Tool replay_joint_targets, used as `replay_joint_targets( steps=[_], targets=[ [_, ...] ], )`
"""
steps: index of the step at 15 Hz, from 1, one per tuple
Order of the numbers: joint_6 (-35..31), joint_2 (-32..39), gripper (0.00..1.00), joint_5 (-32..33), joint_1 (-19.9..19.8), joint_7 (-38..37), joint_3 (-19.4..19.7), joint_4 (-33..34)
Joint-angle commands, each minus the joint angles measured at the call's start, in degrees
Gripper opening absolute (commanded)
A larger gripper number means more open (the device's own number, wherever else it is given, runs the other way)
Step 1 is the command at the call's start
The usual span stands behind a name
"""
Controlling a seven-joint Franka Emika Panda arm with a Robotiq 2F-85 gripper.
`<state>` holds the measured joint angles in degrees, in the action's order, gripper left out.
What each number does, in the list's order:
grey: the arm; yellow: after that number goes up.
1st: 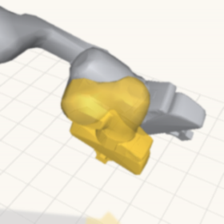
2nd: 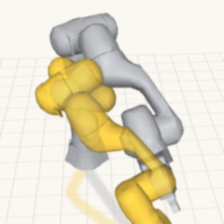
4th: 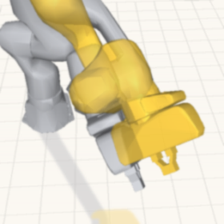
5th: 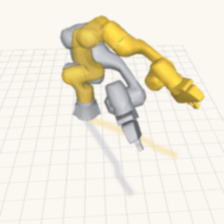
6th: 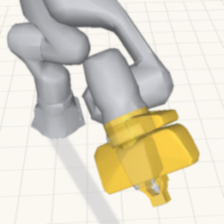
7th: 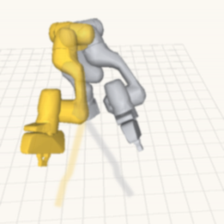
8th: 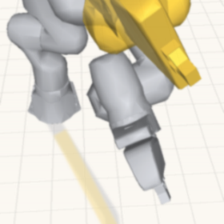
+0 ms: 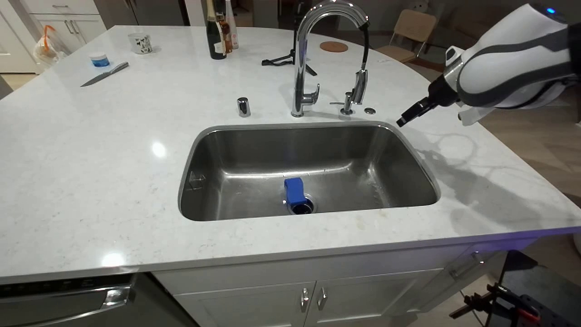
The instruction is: Push back the retractable faucet into the main hose
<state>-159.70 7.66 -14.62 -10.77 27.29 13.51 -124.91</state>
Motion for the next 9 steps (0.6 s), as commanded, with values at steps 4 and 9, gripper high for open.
replay_joint_targets(
  steps=[4, 9],
  targets=[
    [0.9, 12.7, 1.00, -20.4, -5.7, 20.6, -8.7, 15.7],
    [1.8, 19.7, 1.00, -27.3, -11.2, 32.8, -14.4, 25.1]
  ],
)
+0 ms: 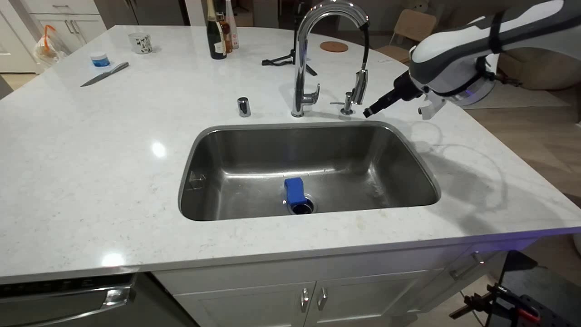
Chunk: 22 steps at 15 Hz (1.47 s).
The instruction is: Push back the retractable faucet into the main hose
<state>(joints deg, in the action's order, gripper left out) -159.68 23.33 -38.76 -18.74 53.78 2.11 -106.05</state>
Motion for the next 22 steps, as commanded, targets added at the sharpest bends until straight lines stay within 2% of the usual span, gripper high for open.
replay_joint_targets(
  steps=[1, 4, 7, 13, 18, 20, 22],
  targets=[
    [2.4, 5.4, 1.00, -3.8, -4.3, 8.1, -4.1, 7.9],
    [4.4, 9.2, 1.00, -6.1, -7.3, 13.5, -7.8, 12.6],
    [5.6, 12.6, 1.00, -5.8, -8.7, 16.3, -10.1, 16.7],
    [4.2, 16.4, 1.00, -4.3, -8.9, 18.6, -11.7, 22.8],
    [4.9, 16.6, 1.00, 2.8, -6.1, 9.9, -6.6, 24.3],
    [4.6, 17.0, 1.00, 5.2, -6.8, 7.9, -7.3, 25.1],
    [5.0, 17.4, 1.00, 5.4, -8.7, 8.9, -9.9, 25.9]
  ],
)
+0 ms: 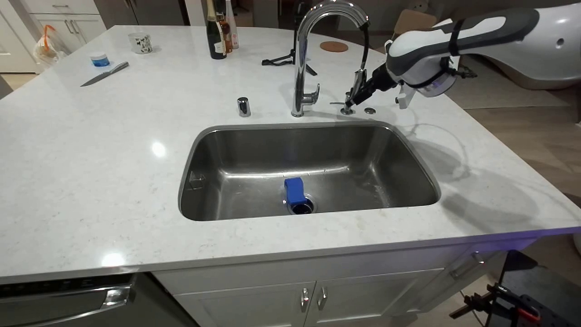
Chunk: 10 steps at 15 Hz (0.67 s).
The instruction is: Push back the retractable faucet into the main hose
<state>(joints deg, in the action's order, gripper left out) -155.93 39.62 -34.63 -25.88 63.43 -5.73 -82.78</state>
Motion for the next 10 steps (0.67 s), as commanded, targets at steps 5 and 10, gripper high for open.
replay_joint_targets(
  steps=[5, 10],
  targets=[
    [1.6, 3.4, 1.00, -4.5, -6.4, 2.3, -9.1, 4.8],
    [1.5, 4.8, 0.68, -6.2, -7.4, 2.1, -10.1, 5.6]
  ],
)
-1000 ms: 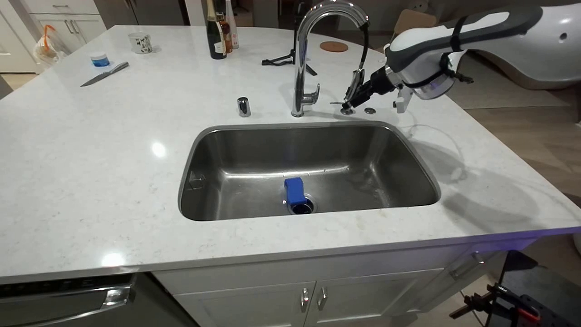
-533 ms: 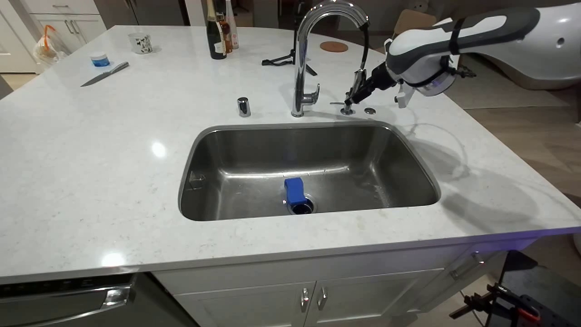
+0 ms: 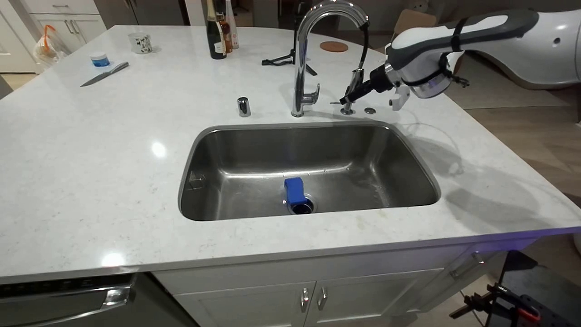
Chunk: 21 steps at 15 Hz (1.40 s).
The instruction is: Push back the retractable faucet into the main hose
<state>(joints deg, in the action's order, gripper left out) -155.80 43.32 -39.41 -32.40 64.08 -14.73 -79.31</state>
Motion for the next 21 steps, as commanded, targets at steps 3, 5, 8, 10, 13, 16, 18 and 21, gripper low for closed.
replay_joint_targets(
  steps=[3, 5, 8, 10, 13, 16, 18, 21],
  targets=[
    [1.8, 0.8, 0.44, 0.0, 0.2, -0.3, 0.4, 2.1],
    [2.4, 0.0, 0.29, 0.9, 0.7, -1.0, 1.1, 1.4],
    [2.3, -1.0, 0.27, 0.9, 0.4, -0.1, 0.4, 0.7],
    [2.2, -1.7, 0.27, 0.9, 0.5, 0.0, 0.3, 0.4],
    [2.9, -3.3, 0.27, 1.1, 1.0, -0.7, 0.7, 0.1],
    [3.6, -4.9, 0.27, 2.0, 2.1, -1.9, 2.1, -0.1],
    [4.3, -5.7, 0.27, 3.3, 3.1, -3.3, 3.7, -0.1],
    [6.5, -6.8, 0.27, 8.3, 5.2, -8.6, 7.4, 0.2]
  ],
)
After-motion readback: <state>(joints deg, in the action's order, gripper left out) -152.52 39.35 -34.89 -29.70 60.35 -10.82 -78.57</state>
